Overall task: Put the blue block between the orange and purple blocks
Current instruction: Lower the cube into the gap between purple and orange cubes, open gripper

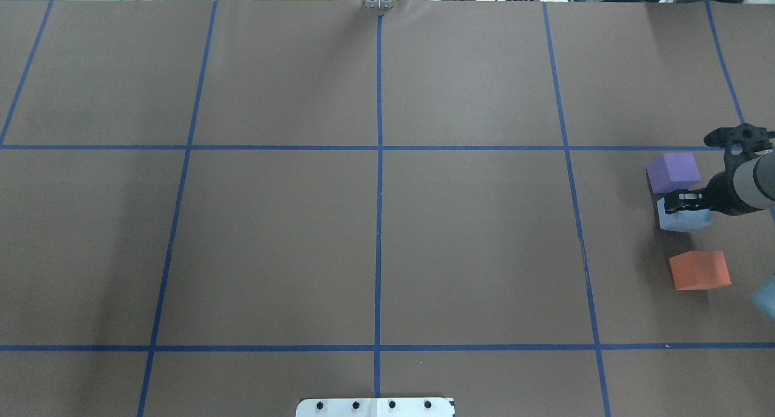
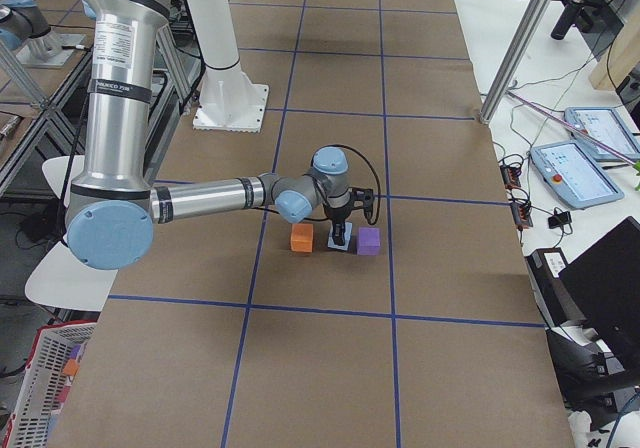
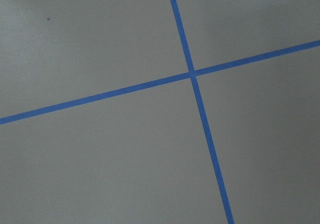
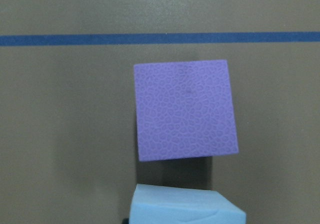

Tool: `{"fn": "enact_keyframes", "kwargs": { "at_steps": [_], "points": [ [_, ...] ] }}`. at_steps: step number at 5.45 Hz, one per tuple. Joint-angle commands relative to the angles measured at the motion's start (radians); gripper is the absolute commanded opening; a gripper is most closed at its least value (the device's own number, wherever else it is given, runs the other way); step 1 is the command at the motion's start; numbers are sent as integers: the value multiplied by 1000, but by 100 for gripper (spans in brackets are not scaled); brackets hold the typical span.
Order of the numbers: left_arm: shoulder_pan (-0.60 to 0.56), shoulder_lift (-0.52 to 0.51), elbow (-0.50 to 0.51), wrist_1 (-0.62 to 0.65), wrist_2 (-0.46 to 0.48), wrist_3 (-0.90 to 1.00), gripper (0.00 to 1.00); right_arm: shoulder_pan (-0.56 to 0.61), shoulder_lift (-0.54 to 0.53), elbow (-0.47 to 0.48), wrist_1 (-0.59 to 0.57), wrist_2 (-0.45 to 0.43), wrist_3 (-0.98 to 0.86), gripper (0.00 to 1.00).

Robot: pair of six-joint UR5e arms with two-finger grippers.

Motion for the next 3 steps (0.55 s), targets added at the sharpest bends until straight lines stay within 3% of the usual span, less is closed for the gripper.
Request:
{"fn": "enact_keyframes", "kwargs": {
  "at_steps": [1, 2, 3],
  "points": [
    [0, 0, 0, -22, -1, -3, 100, -16, -9, 3, 2, -15, -13, 0],
    [0, -1, 0, -27, -1, -3, 100, -15, -10, 4, 2, -15, -58, 8],
    [0, -1, 0, -27, -1, -3, 100, -15, -10, 7, 2, -16, -82, 89]
  ]
}}
